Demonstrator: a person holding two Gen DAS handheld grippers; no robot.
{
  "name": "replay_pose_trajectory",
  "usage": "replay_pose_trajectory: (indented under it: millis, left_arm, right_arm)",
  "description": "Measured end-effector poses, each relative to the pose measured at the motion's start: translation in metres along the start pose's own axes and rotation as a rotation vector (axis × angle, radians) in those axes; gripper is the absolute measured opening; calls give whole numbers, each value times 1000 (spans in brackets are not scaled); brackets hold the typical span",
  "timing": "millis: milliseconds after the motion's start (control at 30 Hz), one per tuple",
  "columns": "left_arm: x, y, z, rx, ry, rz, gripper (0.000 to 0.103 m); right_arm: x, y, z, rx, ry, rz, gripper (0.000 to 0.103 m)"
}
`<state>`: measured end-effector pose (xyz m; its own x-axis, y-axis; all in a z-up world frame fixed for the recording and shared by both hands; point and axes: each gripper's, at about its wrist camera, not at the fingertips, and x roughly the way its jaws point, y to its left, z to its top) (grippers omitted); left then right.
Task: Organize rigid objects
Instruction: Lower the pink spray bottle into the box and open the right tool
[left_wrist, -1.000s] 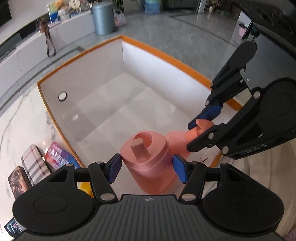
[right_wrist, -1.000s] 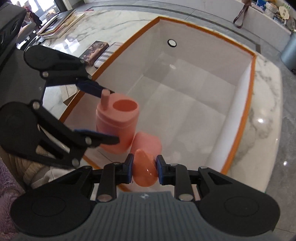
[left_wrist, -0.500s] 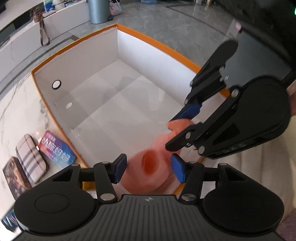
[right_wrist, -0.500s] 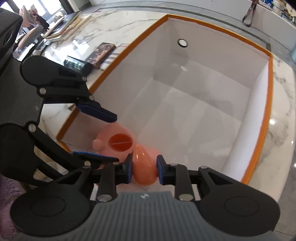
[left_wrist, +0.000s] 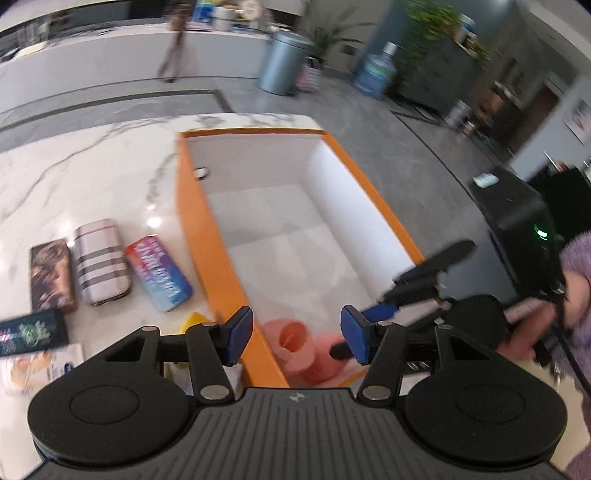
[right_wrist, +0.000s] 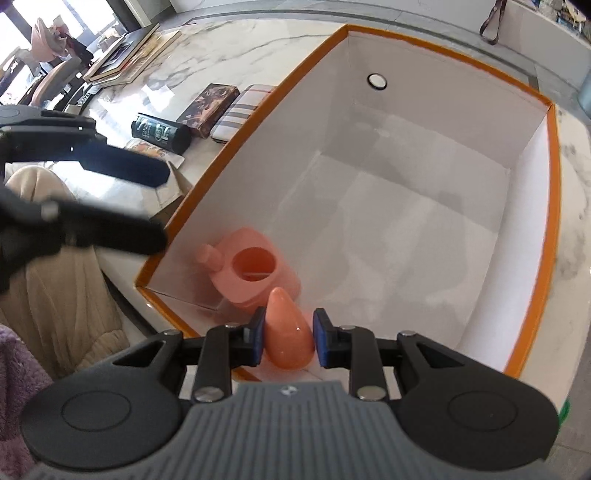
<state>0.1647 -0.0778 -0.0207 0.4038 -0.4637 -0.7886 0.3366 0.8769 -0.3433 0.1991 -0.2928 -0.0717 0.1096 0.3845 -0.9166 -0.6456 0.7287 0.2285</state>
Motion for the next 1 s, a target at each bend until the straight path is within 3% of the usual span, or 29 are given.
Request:
replay_pose_trajectory:
  millis: [100, 200, 367, 667, 800, 1000]
  left_arm:
    - [0, 9, -3, -85, 4, 34, 56]
    - [-1, 24, -5, -210, -14, 7, 48]
    - [0, 34, -3, -254, -33, 12, 45]
    - [9, 54, -4, -299, -31, -1, 45]
    - [15, 61, -3, -316, -11, -19, 45]
    - [22, 67, -4, -339, 2, -51, 45]
  right_arm:
    - [-5, 5, 3, 2, -15, 18, 37]
    - [-14, 8, 12, -1, -50, 5, 37]
    - [-12, 0, 34, 74, -92, 6, 33]
    - [46, -4, 71, 109, 36, 30, 31]
    - [58, -8, 72, 112, 100, 72, 23]
    - [73, -4, 67, 61, 186, 137, 22]
